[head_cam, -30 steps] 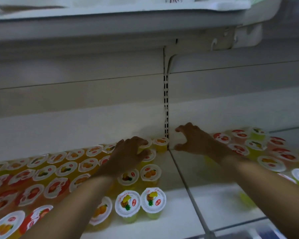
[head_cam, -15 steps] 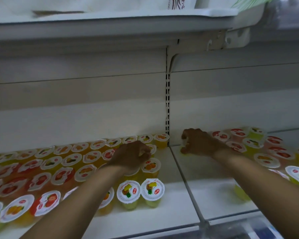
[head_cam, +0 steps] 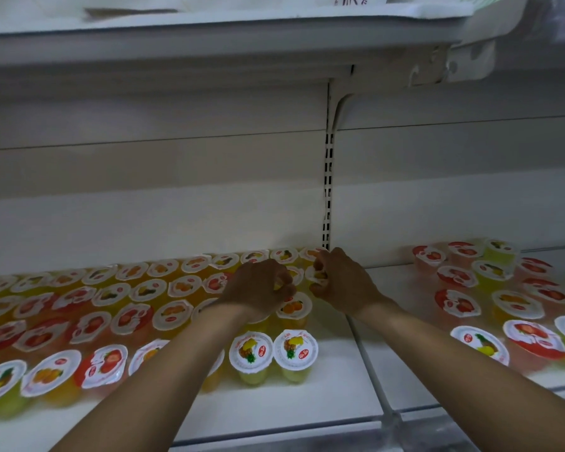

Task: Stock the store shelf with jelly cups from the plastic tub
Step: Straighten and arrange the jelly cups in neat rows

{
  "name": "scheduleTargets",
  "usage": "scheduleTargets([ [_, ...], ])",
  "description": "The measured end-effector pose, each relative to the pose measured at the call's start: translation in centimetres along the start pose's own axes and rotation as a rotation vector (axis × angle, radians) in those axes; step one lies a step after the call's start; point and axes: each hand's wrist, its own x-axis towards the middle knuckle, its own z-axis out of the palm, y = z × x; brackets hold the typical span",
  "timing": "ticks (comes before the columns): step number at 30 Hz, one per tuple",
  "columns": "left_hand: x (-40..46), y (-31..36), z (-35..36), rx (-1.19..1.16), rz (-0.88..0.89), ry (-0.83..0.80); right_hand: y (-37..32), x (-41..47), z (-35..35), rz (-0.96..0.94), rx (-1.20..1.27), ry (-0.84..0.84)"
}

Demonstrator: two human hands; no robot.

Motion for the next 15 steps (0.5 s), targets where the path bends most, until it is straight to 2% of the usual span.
scheduleTargets([
  [6,-0.2,0.4,-0.2,0.003,0.027,0.001,-0.4,-0.4,-0.3,0.005,0.020,-0.030],
  [10,-1.2,0.9,-0.3,0.042,0.051,0.031,-0.1,-2.2,-2.9,0.037,-0.110,-0.055],
  [15,-4.6,2.0,-0.5,0.069,0.100,0.062,3.9,-5.7,-8.9,0.273,-0.360,-0.122],
])
